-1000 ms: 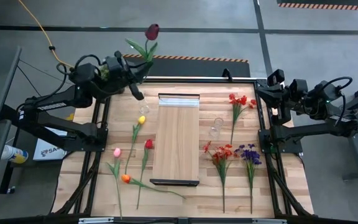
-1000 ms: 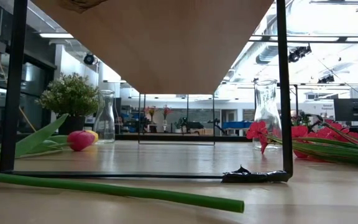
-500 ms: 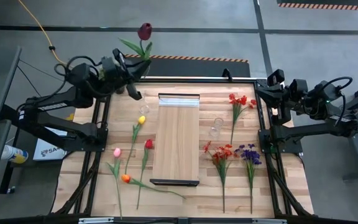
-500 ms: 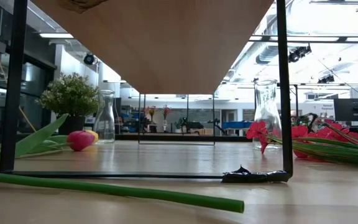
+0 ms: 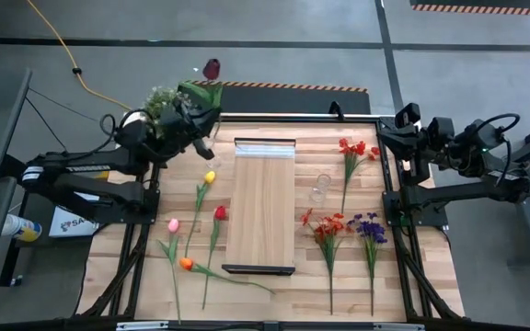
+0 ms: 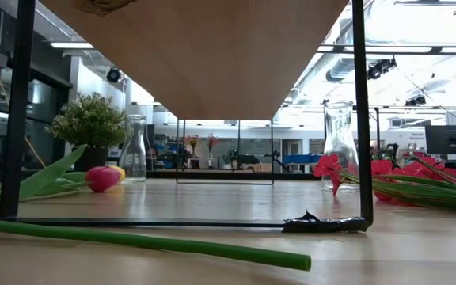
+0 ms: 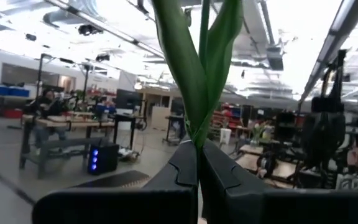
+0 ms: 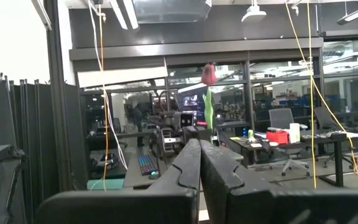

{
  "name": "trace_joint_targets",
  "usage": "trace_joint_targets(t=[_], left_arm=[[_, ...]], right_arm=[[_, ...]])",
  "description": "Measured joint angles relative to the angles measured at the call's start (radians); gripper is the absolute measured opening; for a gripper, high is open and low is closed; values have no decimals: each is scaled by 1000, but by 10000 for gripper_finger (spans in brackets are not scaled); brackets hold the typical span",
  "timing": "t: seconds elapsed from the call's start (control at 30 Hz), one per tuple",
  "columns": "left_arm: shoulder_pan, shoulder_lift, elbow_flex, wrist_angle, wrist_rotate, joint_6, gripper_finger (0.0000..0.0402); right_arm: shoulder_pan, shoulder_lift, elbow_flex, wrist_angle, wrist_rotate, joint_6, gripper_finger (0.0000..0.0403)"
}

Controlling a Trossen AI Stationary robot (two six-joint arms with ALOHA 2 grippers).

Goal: Pick and place flowers into a vace then onto a shelf
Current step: Put the brown flower into the left vase

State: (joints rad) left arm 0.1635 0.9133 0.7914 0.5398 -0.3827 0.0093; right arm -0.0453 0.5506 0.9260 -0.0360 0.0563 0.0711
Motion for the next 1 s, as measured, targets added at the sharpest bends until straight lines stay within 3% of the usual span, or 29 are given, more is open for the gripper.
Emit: trace_joint_targets(t=[0.4, 0.57, 1.0], left_arm=[[1, -210, -263, 191, -86, -13, 34], [3, -216, -332, 326, -108, 16, 34], [182, -150, -341, 327, 6, -124, 34]], right_arm=[[0, 7, 0, -1, 18, 0, 0], [0, 27, 0, 0, 20, 0, 0], [0, 83, 0, 0, 20, 0, 0]])
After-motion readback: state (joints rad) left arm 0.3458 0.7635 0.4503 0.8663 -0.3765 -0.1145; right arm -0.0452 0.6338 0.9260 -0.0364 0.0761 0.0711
